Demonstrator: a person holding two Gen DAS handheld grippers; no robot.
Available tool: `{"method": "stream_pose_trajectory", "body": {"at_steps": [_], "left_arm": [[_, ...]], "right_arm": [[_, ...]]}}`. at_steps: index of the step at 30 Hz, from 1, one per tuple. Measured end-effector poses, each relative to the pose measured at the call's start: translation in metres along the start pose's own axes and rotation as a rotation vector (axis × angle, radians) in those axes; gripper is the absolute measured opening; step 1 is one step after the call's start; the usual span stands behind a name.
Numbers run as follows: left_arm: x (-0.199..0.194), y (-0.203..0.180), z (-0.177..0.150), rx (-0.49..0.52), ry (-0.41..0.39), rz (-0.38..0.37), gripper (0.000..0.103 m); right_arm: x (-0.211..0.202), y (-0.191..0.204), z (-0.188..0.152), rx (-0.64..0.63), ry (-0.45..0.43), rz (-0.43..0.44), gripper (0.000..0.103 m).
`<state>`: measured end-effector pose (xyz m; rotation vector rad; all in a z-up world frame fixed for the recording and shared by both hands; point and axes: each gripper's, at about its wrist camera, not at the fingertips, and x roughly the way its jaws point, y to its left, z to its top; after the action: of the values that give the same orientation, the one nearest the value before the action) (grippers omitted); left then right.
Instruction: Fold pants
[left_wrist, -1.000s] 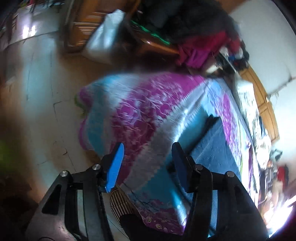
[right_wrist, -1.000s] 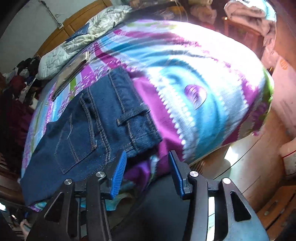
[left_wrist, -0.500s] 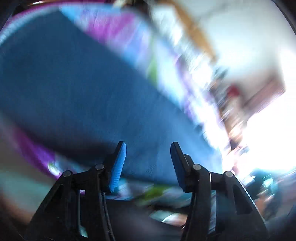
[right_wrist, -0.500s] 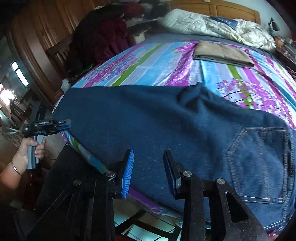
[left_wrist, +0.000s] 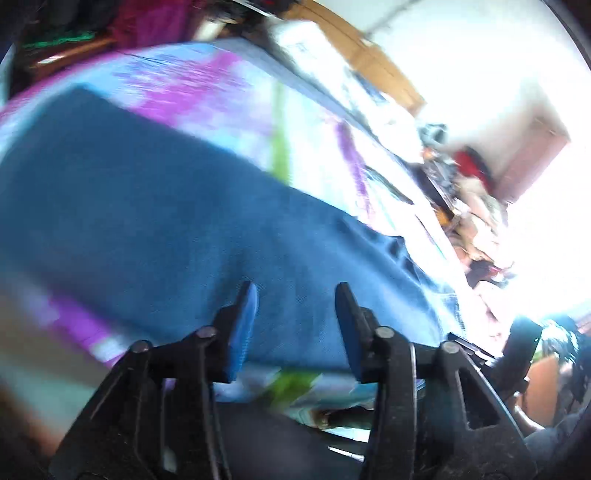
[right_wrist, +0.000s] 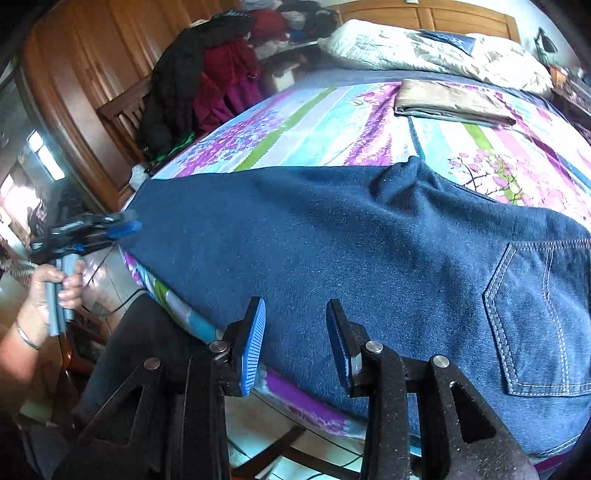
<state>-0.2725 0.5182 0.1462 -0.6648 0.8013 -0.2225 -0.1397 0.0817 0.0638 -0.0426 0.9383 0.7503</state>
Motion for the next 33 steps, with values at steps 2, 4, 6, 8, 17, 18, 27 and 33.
{"method": "stream_pose_trajectory", "body": {"at_steps": [2, 4, 6, 8, 17, 18, 27, 33], "left_arm": [[0.048, -0.004, 0.0, 0.008, 0.14, 0.047, 0.043], [0.066, -0.001, -0.015, 0.018, 0.184, 0.113, 0.023], [0.054, 0.009, -0.025, -0.012, 0.173, 0.136, 0.002], [0.042, 0.024, -0.022, -0.112, 0.195, 0.077, 0.001], [0.048, -0.051, -0.001, 0.054, 0.141, -0.012, 0.028], [0.071, -0.057, -0.005, 0.077, 0.203, 0.005, 0.033], [0.066, -0.023, -0.026, -0.075, 0.227, 0.014, 0.024], [0.091, -0.045, -0.03, 0.0, 0.23, 0.014, 0.038]], "right_arm": [[-0.001, -0.002, -0.003, -0.001, 0.013, -0.046, 0.04], [-0.011, -0.008, -0.008, 0.001, 0.003, -0.067, 0.04], [-0.017, -0.014, -0.011, 0.006, 0.002, -0.087, 0.04], [-0.016, -0.016, -0.008, -0.001, -0.003, -0.089, 0.04], [0.05, 0.028, 0.031, -0.224, -0.029, -0.134, 0.04], [0.059, 0.029, 0.028, -0.235, -0.005, -0.147, 0.04], [0.028, -0.031, 0.071, -0.078, -0.067, -0.015, 0.021], [0.13, -0.129, 0.126, -0.046, 0.113, -0.094, 0.0]]}}
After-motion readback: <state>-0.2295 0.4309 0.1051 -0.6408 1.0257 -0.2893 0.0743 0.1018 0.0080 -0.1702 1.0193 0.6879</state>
